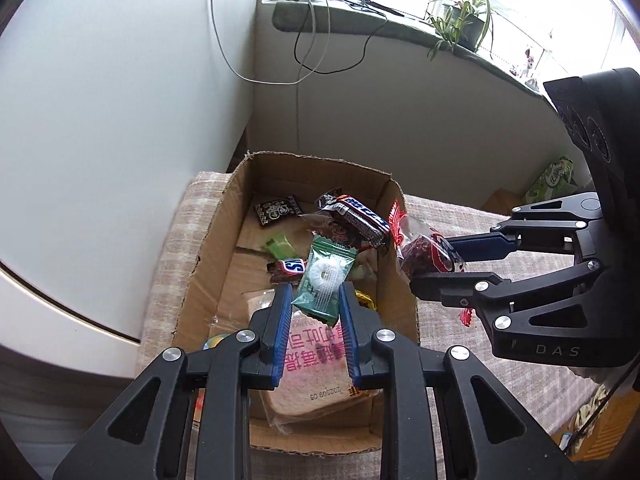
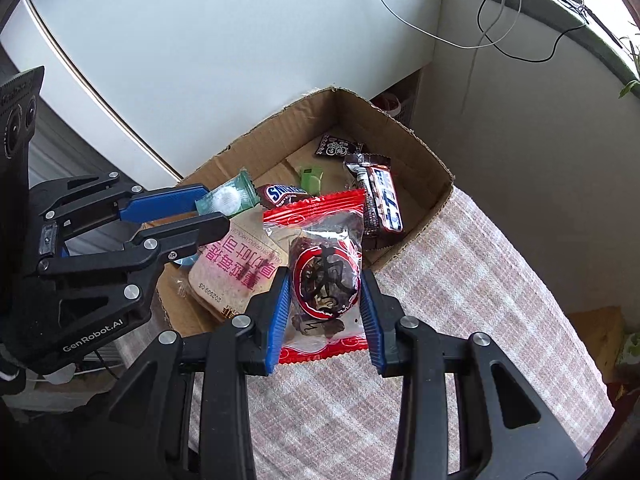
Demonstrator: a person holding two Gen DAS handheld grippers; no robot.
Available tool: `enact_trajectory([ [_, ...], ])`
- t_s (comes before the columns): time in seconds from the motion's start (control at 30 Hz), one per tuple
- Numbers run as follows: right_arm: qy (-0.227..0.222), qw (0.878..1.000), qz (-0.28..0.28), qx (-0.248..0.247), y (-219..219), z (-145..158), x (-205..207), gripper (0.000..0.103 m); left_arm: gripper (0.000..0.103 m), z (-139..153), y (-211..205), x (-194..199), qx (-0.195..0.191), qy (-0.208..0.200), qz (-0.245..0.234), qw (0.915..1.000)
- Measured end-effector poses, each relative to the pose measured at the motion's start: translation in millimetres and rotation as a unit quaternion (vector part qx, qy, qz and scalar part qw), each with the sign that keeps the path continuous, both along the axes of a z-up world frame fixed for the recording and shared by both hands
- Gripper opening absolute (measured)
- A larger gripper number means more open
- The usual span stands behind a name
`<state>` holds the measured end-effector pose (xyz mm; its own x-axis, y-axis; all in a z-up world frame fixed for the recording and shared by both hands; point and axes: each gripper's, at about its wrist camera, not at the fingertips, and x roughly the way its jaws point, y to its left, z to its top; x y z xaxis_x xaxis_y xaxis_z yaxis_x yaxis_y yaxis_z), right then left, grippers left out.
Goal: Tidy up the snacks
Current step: 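Carry the red-trimmed bag and green candy over the box, then open both grippers to drop the bag and green candy into the box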
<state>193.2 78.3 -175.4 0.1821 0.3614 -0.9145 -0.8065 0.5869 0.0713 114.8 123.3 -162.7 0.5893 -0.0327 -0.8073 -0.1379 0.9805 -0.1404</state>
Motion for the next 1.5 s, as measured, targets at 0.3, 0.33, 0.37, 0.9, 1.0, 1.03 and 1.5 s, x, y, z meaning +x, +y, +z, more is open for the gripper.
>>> enact_trajectory([
  [0.3,0.006,1.0,0.007,-0.014,26,-12,3,0.035,0.022,-5,19,4,0.001,0.01,0.021,0.9997],
  [0.33,0.007,1.0,0.007,-0.016,27,-14,4,0.035,0.022,-7,20,4,0.0,0.012,0.022,0.9997],
  [0.37,0.008,1.0,0.006,-0.017,27,-15,4,0.035,0.022,-8,21,4,0.002,0.013,0.023,0.9996],
  [0.9,0.001,1.0,0.007,-0.014,25,-10,8,0.047,0.024,-12,26,6,0.01,0.029,0.034,0.999],
  [1.0,-0.002,1.0,0.01,-0.015,24,-7,6,0.047,0.03,-12,28,4,0.009,0.032,0.038,0.9987],
  [1.03,-0.003,1.0,0.01,-0.014,23,-6,5,0.047,0.032,-12,28,3,0.009,0.032,0.04,0.9987],
  [1.5,-0.039,0.999,-0.014,0.017,-4,38,-21,0.07,0.042,15,27,-23,0.012,0.011,0.048,0.9987],
])
